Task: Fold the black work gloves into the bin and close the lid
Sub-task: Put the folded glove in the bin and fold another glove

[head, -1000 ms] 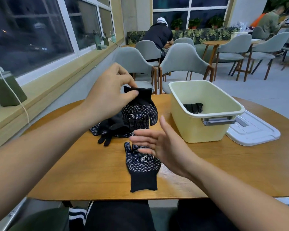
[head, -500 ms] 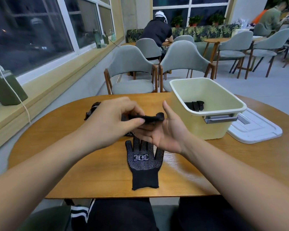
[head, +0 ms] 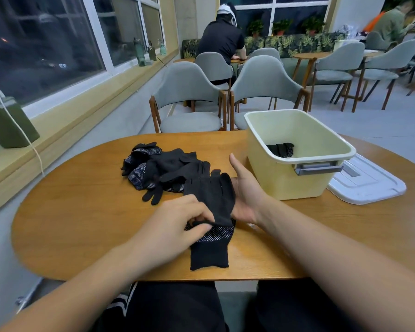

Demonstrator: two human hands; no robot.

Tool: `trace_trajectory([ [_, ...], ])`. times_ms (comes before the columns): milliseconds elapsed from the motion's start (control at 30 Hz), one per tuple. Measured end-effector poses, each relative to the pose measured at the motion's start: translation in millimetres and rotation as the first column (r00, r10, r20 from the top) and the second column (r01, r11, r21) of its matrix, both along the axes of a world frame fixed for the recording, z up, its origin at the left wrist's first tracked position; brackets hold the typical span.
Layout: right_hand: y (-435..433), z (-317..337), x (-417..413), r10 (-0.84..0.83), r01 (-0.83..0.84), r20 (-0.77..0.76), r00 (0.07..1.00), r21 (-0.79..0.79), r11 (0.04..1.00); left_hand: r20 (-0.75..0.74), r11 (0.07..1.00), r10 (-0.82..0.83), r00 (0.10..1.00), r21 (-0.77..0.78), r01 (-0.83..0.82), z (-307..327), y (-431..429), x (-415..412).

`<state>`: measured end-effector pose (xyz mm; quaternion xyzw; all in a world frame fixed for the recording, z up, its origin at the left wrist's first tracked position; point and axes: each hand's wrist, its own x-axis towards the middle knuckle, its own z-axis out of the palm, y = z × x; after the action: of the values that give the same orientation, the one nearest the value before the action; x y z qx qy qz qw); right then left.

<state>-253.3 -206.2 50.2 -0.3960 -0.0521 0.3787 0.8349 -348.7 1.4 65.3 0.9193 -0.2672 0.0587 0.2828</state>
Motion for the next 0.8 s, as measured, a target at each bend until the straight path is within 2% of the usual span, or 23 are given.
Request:
trace_trajectory([
  [267, -2.6, -11.1, 4.1, 0.025, -0.024, 0.022, 0.999, -0.055, 0.998, -0.086, 1.000, 0.008, 0.996, 0.019, -0.007, -20.1, -6.3, -13.1],
  [400, -1.9, -10.8, 6.4, -0.063, 0.070, 0.052, 0.997, -0.138, 0.988, -0.108, 1.000, 0.009, 0.994, 0.023, -0.006, -23.7, -5.0, -15.3],
  [500, 0.8, -13.9, 10.1, -0.228, 0.266, 0.162, 0.960, -0.273, 0.925, -0.143, 1.000, -0.002, 0.990, 0.018, 0.005, -26.6, -5.0, -16.3],
  [567, -0.1, -17.4, 13.0, -0.298, 0.390, 0.296, 0.907, -0.329, 0.860, -0.170, 1.000, -0.009, 0.985, 0.022, 0.012, -28.1, -5.3, -17.3],
  [633, -3.1, -19.7, 15.5, -0.312, 0.474, 0.428, 0.848, -0.351, 0.808, -0.188, 1.000, -0.013, 0.982, 0.023, 0.017, -29.7, -4.8, -17.7],
  [800, -14.5, -16.9, 4.6, -0.264, 0.576, 0.614, 0.744, -0.387, 0.720, -0.210, 0.998, 0.005, 0.978, -0.065, -0.019, -30.0, -2.0, -16.1],
])
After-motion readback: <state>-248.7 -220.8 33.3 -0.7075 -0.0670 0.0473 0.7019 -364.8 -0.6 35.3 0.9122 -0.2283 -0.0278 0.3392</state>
